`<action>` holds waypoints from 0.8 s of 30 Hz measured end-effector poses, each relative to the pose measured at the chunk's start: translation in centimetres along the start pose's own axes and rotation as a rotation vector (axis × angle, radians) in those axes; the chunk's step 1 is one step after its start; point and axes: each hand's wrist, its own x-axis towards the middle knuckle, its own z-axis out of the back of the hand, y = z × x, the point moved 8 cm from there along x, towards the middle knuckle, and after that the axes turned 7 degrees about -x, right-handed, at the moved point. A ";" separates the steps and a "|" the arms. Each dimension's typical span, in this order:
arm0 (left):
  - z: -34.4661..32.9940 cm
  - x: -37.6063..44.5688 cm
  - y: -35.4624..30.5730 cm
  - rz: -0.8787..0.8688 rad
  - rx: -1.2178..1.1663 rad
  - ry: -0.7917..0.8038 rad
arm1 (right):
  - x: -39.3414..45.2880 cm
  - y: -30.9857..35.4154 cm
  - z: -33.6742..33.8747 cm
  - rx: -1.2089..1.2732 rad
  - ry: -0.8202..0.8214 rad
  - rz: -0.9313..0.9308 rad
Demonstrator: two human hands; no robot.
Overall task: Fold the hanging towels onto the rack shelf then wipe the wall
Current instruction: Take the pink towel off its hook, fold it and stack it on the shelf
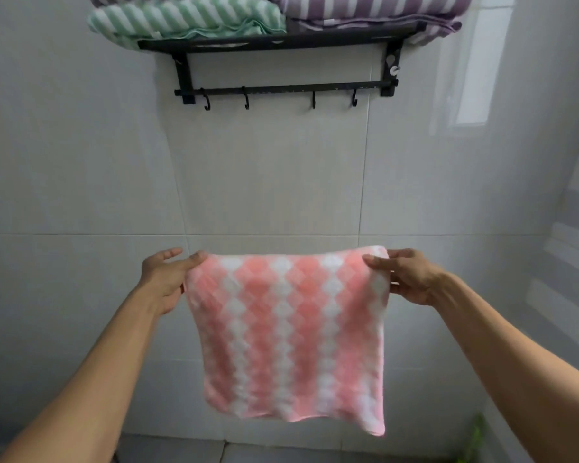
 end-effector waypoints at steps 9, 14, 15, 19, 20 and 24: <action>-1.2 -0.5 -1.4 -0.019 0.140 0.012 | 0.1 2.3 1.3 -0.002 -0.148 0.030; -2.5 -0.4 -3.1 -0.034 0.206 0.075 | 0.3 4.1 1.7 -0.083 -0.087 0.038; -2.9 -0.6 -3.3 -0.024 0.219 0.118 | 0.3 4.3 1.8 -0.090 -0.082 0.036; -3.7 -0.8 -3.5 -0.024 0.343 0.227 | -0.2 5.1 2.1 -0.181 -0.028 0.042; -3.7 -0.7 -3.4 -0.043 0.395 0.230 | -0.3 5.2 2.1 -0.216 -0.025 0.040; -3.5 -0.3 -2.8 -0.108 0.575 0.206 | -0.1 5.0 2.2 -0.337 -0.078 0.035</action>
